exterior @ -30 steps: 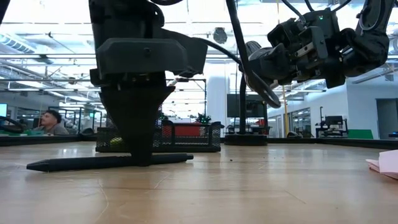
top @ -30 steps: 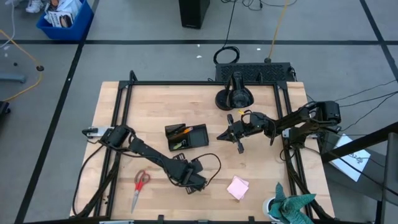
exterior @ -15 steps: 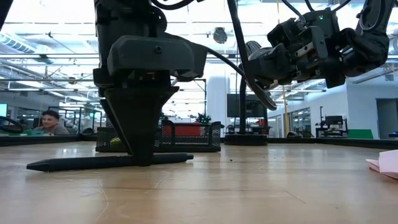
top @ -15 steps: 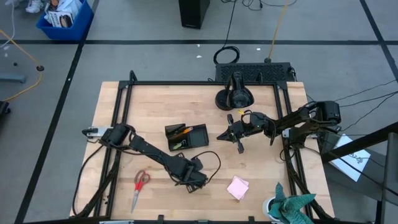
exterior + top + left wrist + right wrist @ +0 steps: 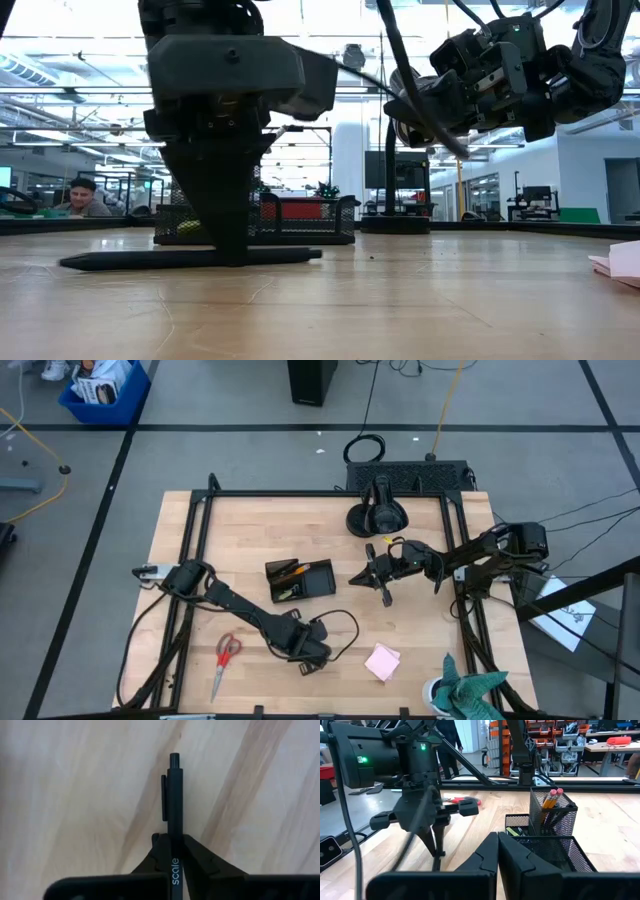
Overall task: Pick and place office supplies into organizer
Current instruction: Put the black pen into the black desk organizer
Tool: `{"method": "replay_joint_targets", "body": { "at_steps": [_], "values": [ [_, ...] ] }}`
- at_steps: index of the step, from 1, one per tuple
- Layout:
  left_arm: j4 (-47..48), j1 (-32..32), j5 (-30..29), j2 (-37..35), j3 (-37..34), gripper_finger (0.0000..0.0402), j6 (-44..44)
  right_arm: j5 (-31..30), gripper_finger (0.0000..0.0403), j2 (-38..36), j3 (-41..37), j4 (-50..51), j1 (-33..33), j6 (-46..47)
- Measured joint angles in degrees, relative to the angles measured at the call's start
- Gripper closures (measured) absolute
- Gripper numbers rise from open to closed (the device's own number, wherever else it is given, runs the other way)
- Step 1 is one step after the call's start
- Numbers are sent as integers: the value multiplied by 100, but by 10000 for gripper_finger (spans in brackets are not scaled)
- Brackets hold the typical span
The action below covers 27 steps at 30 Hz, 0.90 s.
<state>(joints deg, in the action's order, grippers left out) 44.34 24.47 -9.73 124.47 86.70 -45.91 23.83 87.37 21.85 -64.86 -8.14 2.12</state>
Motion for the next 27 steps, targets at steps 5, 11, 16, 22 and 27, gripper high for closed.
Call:
{"method": "replay_joint_targets", "body": {
  "at_steps": [5, 11, 16, 22, 27],
  "values": [
    [-149, 127, -745, -89, -9, 367, 38, 0, 399, 0, 1, 2, 0, 1],
    [-156, 202, -1977, -394, -49, 356, 128, 0, 399, 0, 1, 4, 0, 1],
    [-292, 383, -2859, -891, -21, 385, 449, 0, 399, 0, 1, 2, -1, -1],
    [-407, 649, -4331, -1620, -9, 386, 1237, 0, 399, 0, 1, 7, 0, 7],
    [-288, 996, -5334, -2242, -13, 362, 2006, 17, 399, -1, -1, 42, 0, 18]
  ]
}}
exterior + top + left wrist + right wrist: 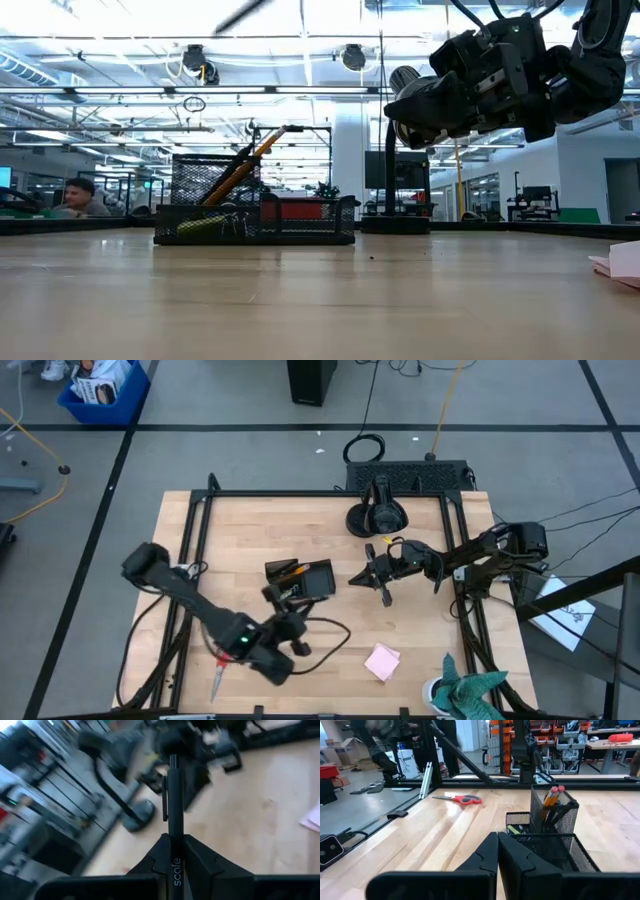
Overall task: Pick and place office supplies into organizer
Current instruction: Put the black pen into the black desk organizer
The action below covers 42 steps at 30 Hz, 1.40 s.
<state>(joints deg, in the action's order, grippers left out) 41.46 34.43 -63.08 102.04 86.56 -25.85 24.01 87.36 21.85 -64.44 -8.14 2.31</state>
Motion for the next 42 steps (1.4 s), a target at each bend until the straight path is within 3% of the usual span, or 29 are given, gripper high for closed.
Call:
{"method": "replay_joint_targets", "body": {
  "at_steps": [5, 9, 13, 16, 20, 23, 26, 30, 34, 42],
  "values": [
    [609, 134, -400, -488, -129, 376, -27, 0, 399, 0, 0, -2, 0, -8],
    [471, 108, -626, -1036, -958, 387, -217, 0, 399, -1, 0, -46, 0, -11],
    [-305, -15, -646, -1696, -2221, 376, -365, -7, 399, -1, 0, -42, 0, -2],
    [-1469, -149, -463, -2280, -3241, 368, 186, -9, 399, -1, 0, -44, 0, -4],
    [-3796, -483, 537, -3139, -4412, 369, 1922, -19, 399, -1, 0, -47, 0, -15],
    [-5720, -960, 1941, -3745, -5206, 377, 3349, -22, 399, -1, 0, -45, 0, -15],
    [-6891, -1570, 3041, -4238, -5848, 382, 3992, -22, 399, -1, 0, -42, 0, 0],
    [-7497, -2453, 4052, -4656, -6542, 377, 3874, -22, 399, -1, 0, 12, 0, 32],
    [-8248, -3149, 5129, -4590, -7112, 373, 3430, -22, 399, 1, 0, 48, 0, 43],
    [-8981, -3609, 5630, -4004, -7542, 372, 2978, -29, 399, -1, 0, -2, 0, -2]
  ]
}}
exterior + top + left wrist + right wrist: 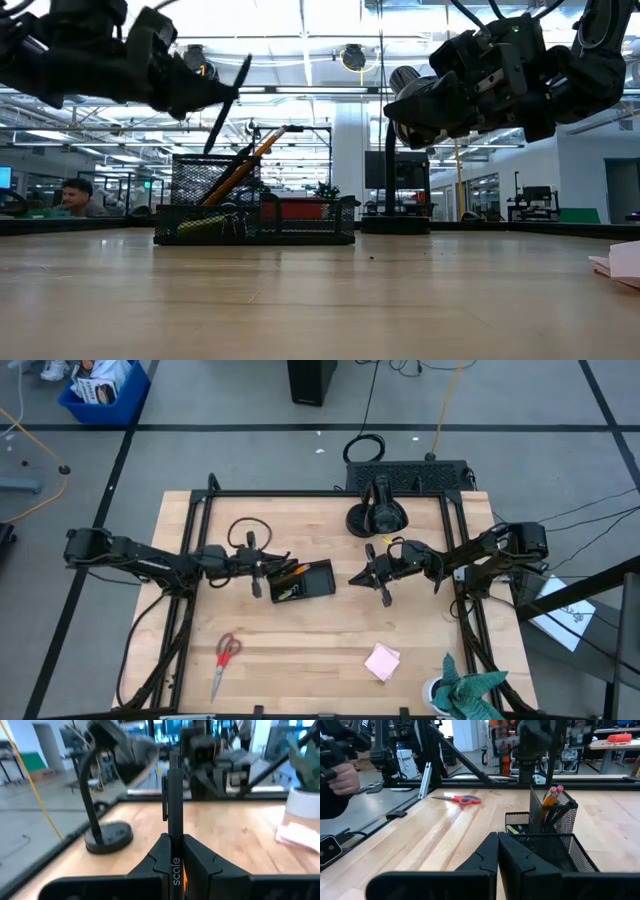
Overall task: Pick and place office supplies into organizer
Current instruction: Put the black pen into the black desk organizer
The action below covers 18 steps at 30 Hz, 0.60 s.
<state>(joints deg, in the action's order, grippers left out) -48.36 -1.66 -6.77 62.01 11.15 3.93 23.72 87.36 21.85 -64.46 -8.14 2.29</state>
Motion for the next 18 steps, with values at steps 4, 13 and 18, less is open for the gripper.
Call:
{"method": "replay_joint_targets", "body": {
  "at_steps": [4, 13, 18],
  "values": [
    [6, -36, 126, 511, 147, 371, -111, -194, 399, 0, 0, -62, 0, -18],
    [73, -109, 103, 1229, 167, 371, -355, -275, 399, 0, 0, -42, 0, -16],
    [131, -111, 103, 1375, 172, 371, -470, -272, 399, 0, 0, -41, 0, 2]
  ]
}}
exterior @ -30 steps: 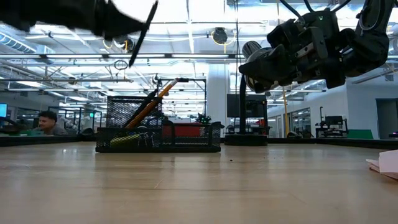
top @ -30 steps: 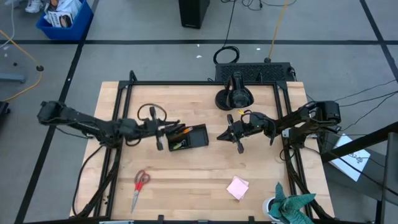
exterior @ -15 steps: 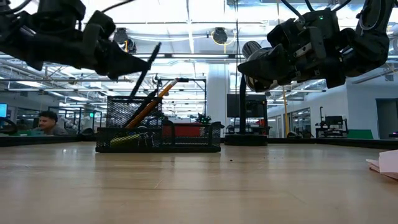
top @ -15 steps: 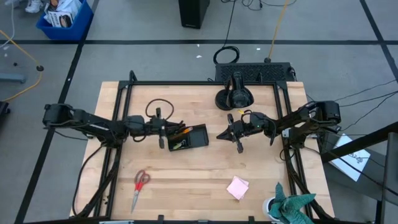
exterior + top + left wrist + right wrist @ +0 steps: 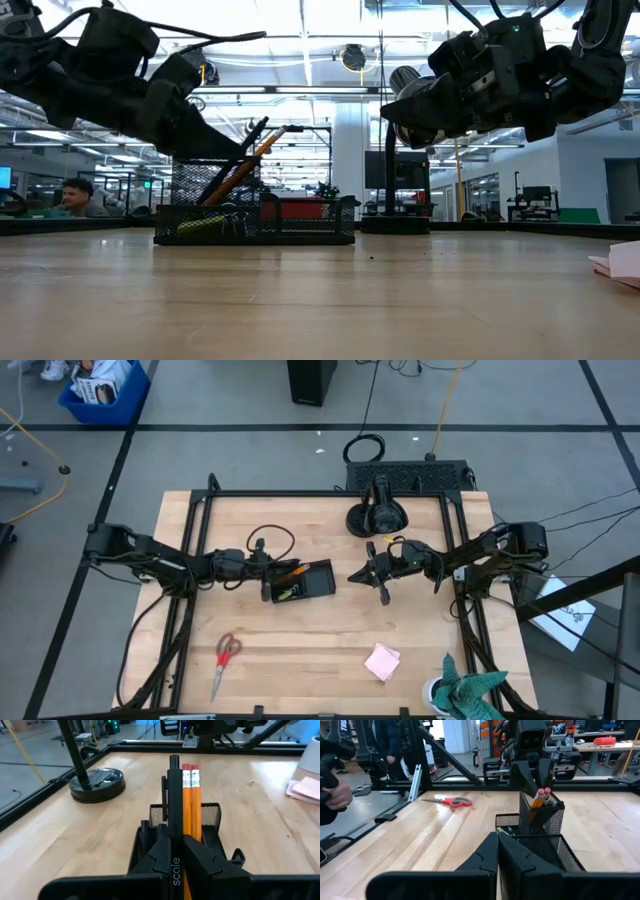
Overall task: Pick and place office supplies into organizer
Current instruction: Put the black pen into the black desk organizer
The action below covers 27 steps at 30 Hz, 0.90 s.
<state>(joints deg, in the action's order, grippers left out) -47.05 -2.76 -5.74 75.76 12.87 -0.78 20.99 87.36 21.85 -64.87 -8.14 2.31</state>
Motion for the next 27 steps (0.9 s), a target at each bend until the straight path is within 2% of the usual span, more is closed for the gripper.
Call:
{"method": "replay_joint_targets", "body": {
  "at_steps": [10, 19, 22, 27],
  "values": [
    [377, 0, -71, -12, -18, 371, -264, 5, 399, -1, 0, 1, 0, 68],
    [274, 73, -45, -13, -29, 370, -572, 9, 399, -1, 0, 1, 0, 70],
    [160, 75, 29, -10, -34, 358, -604, 11, 399, -1, 0, 1, 0, 71],
    [80, 161, 28, -1, -42, 313, -558, 24, 399, 0, 0, 3, 0, 114]
  ]
}}
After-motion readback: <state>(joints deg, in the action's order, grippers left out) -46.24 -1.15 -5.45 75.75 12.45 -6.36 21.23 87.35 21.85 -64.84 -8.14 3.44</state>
